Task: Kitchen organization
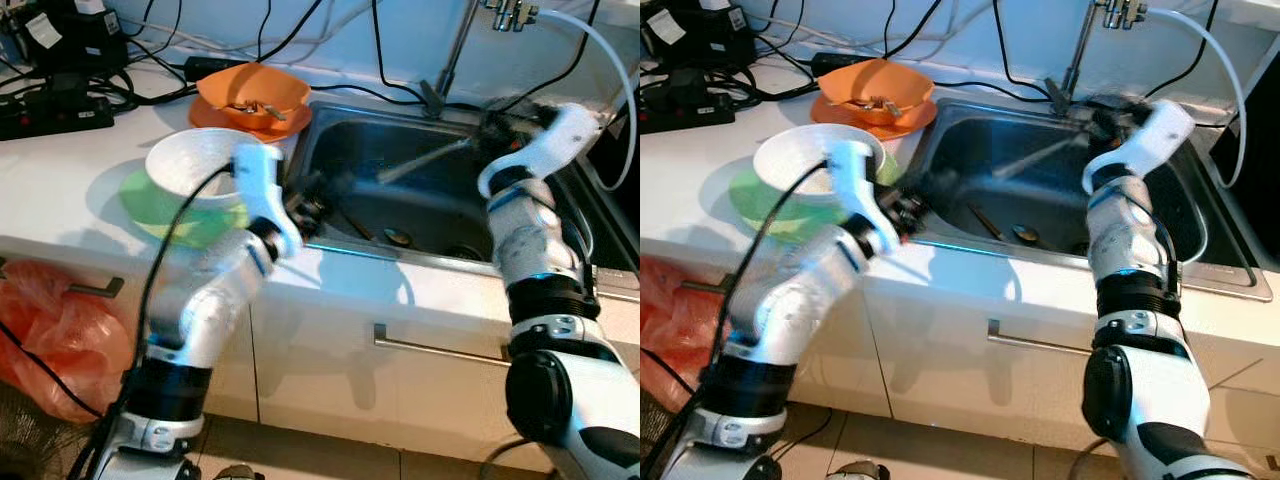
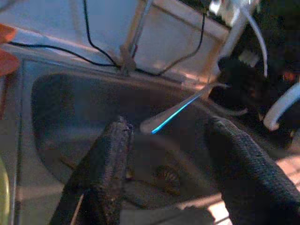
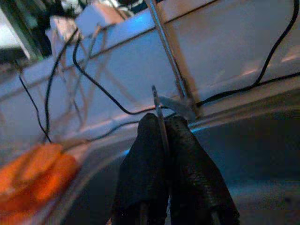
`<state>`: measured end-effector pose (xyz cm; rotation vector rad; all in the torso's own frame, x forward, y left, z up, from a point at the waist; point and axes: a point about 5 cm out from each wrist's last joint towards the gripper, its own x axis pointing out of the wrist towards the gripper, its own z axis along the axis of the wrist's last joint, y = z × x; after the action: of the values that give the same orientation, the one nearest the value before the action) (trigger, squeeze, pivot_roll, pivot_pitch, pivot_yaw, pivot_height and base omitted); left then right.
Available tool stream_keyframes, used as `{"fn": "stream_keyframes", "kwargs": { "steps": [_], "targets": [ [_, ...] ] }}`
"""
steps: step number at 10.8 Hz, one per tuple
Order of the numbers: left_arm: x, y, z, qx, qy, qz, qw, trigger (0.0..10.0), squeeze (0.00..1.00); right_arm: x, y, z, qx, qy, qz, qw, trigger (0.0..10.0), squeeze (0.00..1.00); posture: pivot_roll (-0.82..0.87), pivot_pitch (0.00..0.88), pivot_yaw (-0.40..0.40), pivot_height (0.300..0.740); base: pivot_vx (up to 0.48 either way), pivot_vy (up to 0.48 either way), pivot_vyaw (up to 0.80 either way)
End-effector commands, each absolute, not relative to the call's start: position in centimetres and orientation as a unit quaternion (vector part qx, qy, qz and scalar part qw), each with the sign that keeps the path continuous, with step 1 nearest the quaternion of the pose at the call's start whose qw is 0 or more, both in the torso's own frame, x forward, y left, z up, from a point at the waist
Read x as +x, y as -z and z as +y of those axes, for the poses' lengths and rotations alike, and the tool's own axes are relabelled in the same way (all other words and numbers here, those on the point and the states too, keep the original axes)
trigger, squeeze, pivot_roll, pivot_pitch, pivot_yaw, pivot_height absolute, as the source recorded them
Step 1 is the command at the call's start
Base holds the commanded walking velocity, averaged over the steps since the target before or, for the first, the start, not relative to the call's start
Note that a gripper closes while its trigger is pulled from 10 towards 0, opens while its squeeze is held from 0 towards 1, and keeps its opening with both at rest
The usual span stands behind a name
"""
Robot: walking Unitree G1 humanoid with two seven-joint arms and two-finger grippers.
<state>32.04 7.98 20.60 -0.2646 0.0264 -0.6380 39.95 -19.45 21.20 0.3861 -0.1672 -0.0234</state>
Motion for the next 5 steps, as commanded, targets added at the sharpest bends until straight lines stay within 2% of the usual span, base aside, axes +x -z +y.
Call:
{"fn": "stream_keyframes", "kwargs": {
  "steps": [1,3,5],
  "targets": [
    [31.9,-20.9,7.8,-0.097,0.321,0.002,0.942,10.0,1.00,39.9,-20.1,-19.8,0.110,0.018,-0.062,0.992,0.0,0.00,0.13,0.025,-0.057,0.740,0.000,0.000,0.00],
    [31.7,-20.0,7.7,-0.047,0.336,0.022,0.940,10.0,1.00,39.9,-18.7,-19.4,-0.007,-0.005,-0.030,1.000,0.0,0.00,0.13,0.026,-0.054,0.740,0.000,0.000,0.00],
    [31.1,-18.5,7.7,-0.004,0.361,0.061,0.931,10.0,1.00,40.0,-18.0,-18.3,-0.072,-0.045,-0.022,0.996,0.0,0.00,0.14,0.029,-0.043,0.740,0.000,0.000,0.00]
  ]
}}
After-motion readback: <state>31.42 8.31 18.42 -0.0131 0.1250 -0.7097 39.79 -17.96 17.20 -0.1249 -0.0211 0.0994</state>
